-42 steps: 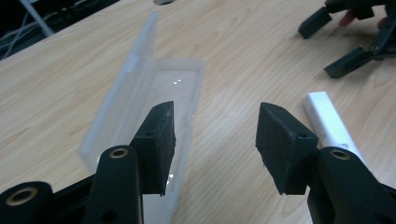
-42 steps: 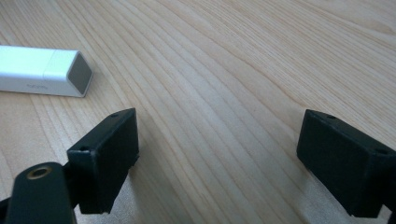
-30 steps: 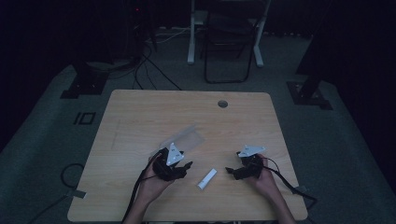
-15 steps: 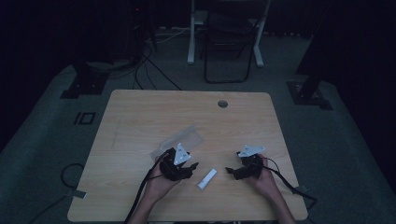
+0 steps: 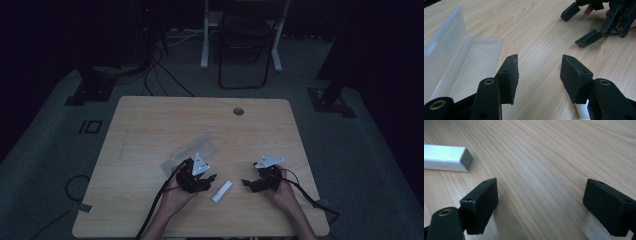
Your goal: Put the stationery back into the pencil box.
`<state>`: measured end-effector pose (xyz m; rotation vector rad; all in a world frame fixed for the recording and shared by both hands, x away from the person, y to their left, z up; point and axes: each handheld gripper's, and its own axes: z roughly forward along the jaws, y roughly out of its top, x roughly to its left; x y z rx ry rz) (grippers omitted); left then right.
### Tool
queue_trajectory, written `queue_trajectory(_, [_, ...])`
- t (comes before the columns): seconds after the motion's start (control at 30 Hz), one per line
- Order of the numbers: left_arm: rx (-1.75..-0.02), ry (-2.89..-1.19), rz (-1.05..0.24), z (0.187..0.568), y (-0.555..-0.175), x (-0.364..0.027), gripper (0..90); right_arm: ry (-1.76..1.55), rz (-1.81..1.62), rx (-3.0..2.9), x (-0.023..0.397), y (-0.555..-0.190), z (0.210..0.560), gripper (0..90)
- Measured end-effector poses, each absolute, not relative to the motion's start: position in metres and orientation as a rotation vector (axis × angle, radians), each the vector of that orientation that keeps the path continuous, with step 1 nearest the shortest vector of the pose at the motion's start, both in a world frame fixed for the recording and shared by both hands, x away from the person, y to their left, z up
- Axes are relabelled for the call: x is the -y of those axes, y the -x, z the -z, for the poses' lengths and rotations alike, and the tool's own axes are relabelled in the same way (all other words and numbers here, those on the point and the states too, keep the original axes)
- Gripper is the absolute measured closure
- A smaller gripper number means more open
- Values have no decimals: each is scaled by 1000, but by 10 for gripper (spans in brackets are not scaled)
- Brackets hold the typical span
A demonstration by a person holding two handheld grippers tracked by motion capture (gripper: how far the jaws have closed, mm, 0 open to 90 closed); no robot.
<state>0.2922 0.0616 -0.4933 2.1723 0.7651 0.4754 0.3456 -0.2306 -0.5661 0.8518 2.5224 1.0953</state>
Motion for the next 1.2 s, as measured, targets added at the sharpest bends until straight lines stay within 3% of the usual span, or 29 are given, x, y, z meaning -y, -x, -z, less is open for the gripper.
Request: queue_trajectory(1.2, [-772,-2215,-373,517,-298,-27,517,-852,-1094,-2523,231,-346,566,127])
